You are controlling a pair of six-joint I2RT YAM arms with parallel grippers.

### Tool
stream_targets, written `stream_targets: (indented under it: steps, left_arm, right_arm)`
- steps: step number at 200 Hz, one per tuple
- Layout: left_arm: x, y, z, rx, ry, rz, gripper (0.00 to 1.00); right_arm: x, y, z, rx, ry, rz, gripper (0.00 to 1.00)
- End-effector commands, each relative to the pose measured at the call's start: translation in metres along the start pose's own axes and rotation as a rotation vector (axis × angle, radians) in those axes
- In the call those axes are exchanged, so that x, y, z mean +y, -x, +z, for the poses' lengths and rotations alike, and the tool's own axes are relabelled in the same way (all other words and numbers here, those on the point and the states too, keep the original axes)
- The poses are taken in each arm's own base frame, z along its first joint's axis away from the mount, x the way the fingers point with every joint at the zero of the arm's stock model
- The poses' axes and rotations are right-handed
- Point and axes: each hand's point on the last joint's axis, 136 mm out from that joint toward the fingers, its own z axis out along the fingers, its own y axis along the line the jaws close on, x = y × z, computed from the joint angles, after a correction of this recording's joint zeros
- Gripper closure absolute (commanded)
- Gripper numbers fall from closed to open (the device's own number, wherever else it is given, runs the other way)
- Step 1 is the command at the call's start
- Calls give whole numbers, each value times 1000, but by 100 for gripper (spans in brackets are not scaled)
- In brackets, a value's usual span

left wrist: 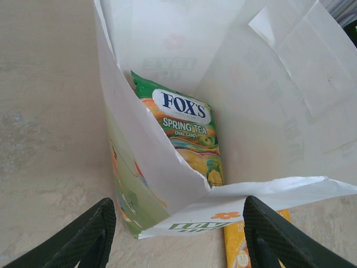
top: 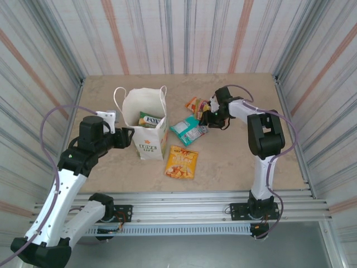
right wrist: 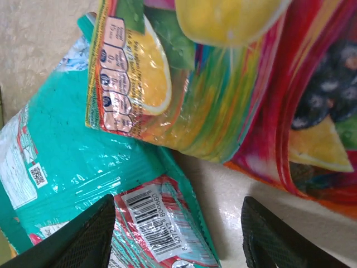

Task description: Place the snacks into the paper bag

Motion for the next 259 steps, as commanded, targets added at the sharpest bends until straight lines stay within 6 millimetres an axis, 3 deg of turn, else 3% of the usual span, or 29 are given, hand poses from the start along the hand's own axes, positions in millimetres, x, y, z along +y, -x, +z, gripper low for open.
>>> stream_targets:
  steps: [1,55,84,109,154,196,259]
  left_arm:
    - [1,9,-3,-26,9,8,36]
    - [-1,12,-3,-23,1,1,36]
    - [1,12,-3,-28,17,-4,36]
    - [0,13,-4,-24,11,-3,36]
    - [-1,19,-12,-46,19,13,36]
    - [-1,21,-20,-36,30,26,37]
    - [-32,24,-26,-28,-135,143,38]
  right_arm:
    - [3,-9,10,64,21,-51,39]
    - [8,-24,28,120,51,-58,44]
    - [9,-38,37,147,34,-68,62]
    - [9,-42,33,142,39,-62,79]
    - [23,-36,1,57,48,-97,100]
    - [46,-29,-46,-62,48,-159,100]
    - [77,-27,-115,-239,-8,-321,100]
